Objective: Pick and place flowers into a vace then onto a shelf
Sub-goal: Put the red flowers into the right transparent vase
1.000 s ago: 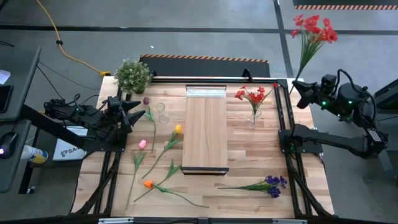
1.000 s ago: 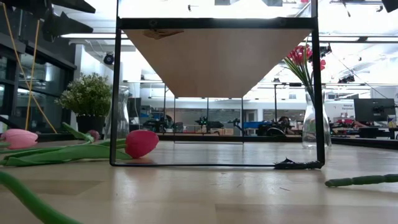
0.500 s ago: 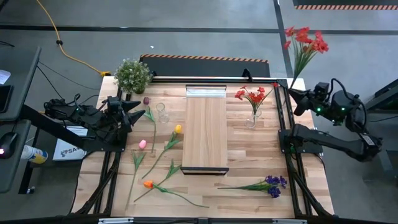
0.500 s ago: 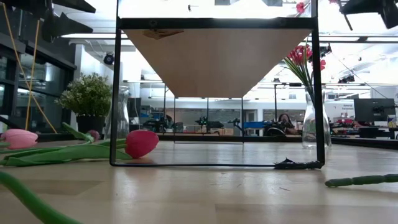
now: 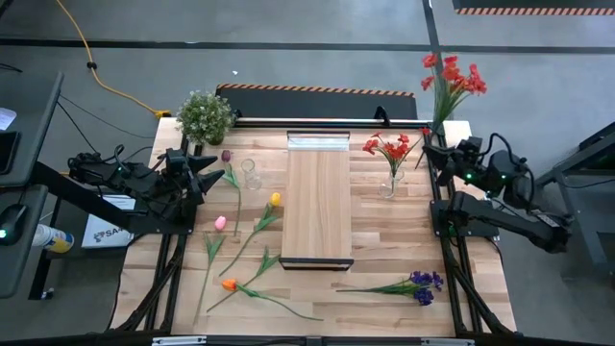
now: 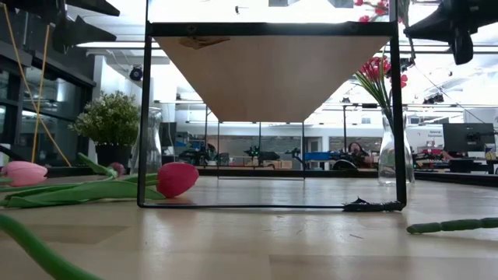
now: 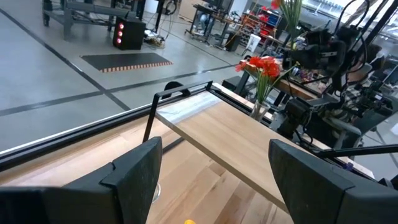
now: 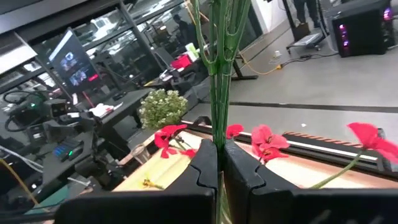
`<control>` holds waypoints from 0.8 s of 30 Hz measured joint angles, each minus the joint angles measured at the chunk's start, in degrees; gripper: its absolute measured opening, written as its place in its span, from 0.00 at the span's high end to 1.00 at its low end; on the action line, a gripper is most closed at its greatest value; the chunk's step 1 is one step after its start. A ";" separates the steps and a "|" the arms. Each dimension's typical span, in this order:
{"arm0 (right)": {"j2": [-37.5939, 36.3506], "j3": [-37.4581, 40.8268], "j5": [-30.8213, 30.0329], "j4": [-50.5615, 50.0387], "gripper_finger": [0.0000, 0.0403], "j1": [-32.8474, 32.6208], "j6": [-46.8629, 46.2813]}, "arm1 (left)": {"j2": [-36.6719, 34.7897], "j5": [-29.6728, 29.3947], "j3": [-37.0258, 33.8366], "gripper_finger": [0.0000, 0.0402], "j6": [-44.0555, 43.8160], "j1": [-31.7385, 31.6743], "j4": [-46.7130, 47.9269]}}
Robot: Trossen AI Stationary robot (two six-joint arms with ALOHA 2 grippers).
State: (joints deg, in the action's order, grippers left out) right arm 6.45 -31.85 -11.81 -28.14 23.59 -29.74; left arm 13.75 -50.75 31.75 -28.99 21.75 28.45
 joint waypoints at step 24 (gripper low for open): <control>-0.48 6.03 3.14 5.17 1.00 -0.01 -2.63 | 0.00 -0.89 0.00 0.19 0.17 -0.01 0.09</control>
State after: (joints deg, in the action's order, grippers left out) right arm 5.98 -25.83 -8.67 -22.96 23.57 -32.37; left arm 13.76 -51.64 31.75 -28.82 21.74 28.53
